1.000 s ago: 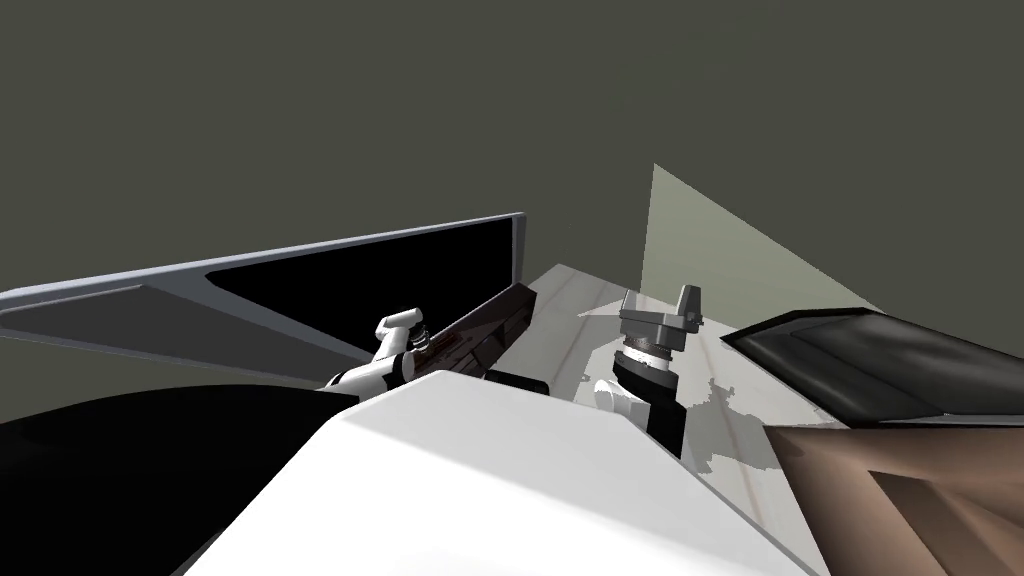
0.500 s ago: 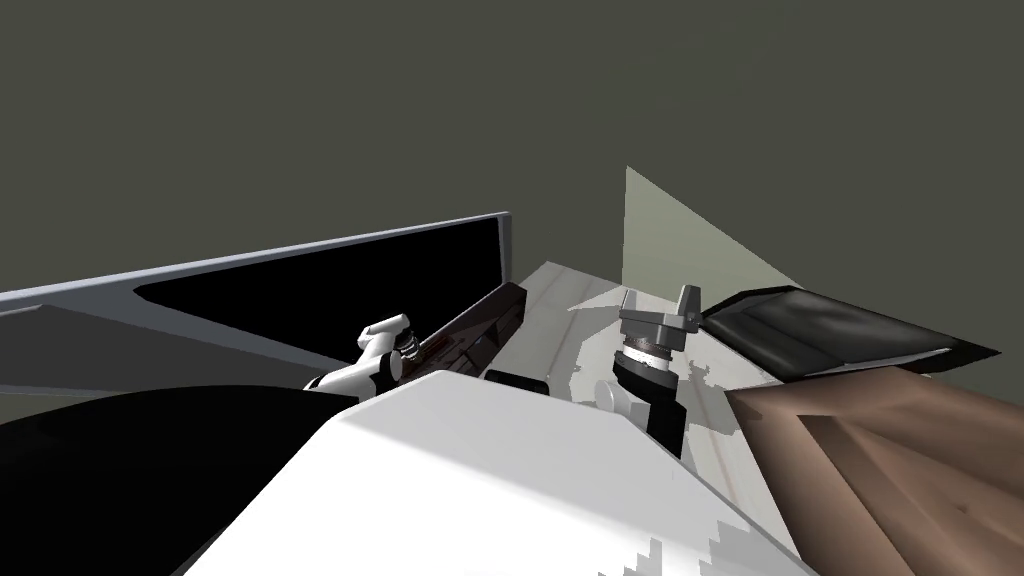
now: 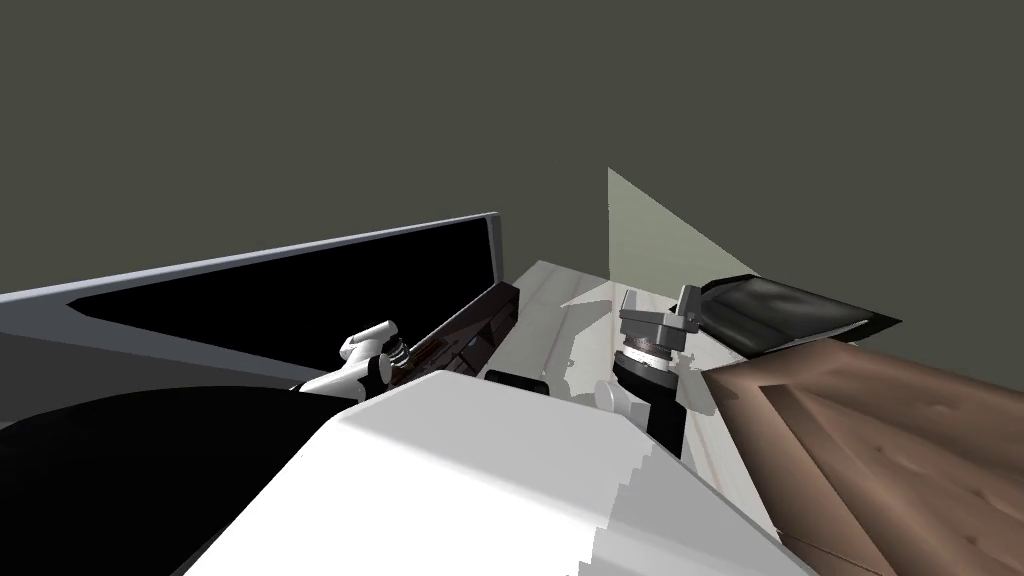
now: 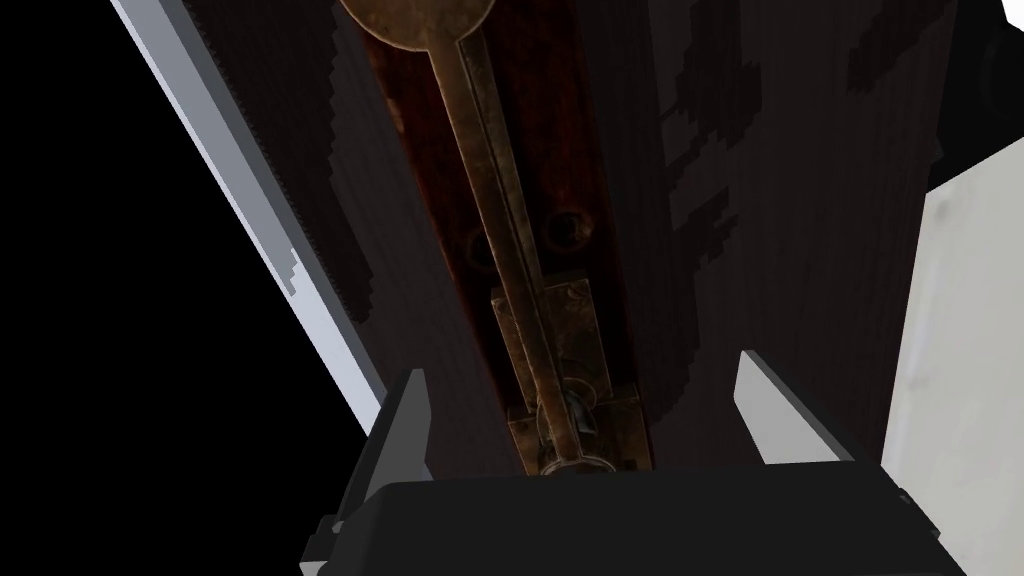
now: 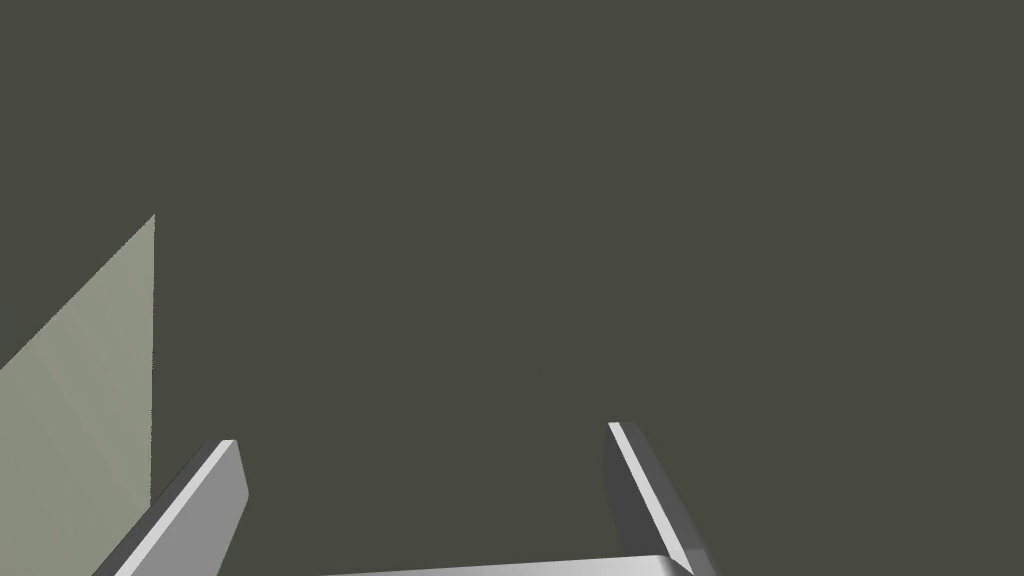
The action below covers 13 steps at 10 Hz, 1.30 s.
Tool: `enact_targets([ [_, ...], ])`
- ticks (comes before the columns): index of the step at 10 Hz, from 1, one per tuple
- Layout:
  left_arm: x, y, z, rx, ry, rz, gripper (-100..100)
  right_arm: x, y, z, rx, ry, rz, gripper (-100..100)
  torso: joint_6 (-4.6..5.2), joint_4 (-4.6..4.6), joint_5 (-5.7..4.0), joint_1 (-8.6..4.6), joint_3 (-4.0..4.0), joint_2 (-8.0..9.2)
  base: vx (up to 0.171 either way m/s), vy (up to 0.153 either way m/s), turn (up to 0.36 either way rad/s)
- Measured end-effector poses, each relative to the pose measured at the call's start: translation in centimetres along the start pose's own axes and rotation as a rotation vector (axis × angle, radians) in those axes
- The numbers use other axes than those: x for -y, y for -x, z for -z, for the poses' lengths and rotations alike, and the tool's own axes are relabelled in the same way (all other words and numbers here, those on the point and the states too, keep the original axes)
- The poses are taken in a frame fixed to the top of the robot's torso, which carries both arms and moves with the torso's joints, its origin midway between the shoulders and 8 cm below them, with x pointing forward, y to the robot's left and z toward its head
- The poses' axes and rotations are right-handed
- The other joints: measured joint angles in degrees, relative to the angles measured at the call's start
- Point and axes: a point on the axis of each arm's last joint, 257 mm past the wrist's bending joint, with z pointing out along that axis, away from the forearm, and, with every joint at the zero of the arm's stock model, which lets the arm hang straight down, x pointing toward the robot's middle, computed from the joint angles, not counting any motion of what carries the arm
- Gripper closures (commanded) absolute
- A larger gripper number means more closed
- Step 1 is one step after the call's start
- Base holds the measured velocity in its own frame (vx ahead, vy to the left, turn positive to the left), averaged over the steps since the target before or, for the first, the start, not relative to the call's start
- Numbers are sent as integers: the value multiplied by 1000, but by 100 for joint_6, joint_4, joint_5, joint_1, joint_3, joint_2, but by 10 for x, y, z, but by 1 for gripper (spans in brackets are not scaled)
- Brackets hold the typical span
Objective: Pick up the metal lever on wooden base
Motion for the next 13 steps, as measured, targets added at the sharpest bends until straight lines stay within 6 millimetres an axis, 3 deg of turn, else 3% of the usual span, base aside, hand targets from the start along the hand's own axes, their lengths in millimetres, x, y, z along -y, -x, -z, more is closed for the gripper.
enact_targets([
  [2, 0, 13, -2, -1, 0, 27, -100, 0, 0, 0, 0, 0, 0, 0, 2, 0, 0, -4, 1, 2, -16, -22, -197],
  [4, 0, 41, -5, -2, -6, 77, -100, 0, 0, 0, 0, 0, 0, 0, 4, 2, -3, -12, 5, 9, -22, -29, -195],
  [5, 1, 42, -5, -3, -10, 78, 100, 0, 0, 0, 0, 0, 0, 0, -1, 1, -1, -5, 3, 5, -2, -3, 12],
  [9, 1, 42, -5, -4, -10, 81, 100, 0, 0, 0, 0, 0, 0, 0, 3, -2, 1, 2, -1, -1, 0, 0, 0],
  [10, 1, 42, -5, -4, -9, 82, 0, 0, 0, 0, 0, 0, 0, 0, 3, -2, 2, 3, -1, -1, 0, 0, 0],
  [11, 1, 42, -5, -4, -9, 82, 100, 0, 0, 0, 0, 0, 0, 0, 3, -2, 2, 4, -1, 0, 12, 17, 285],
  [13, 1, 35, -4, -2, -7, 66, 100, 0, 0, 0, 0, 0, 0, 0, 1, -3, 1, 7, -1, 1, 11, 21, 147],
])
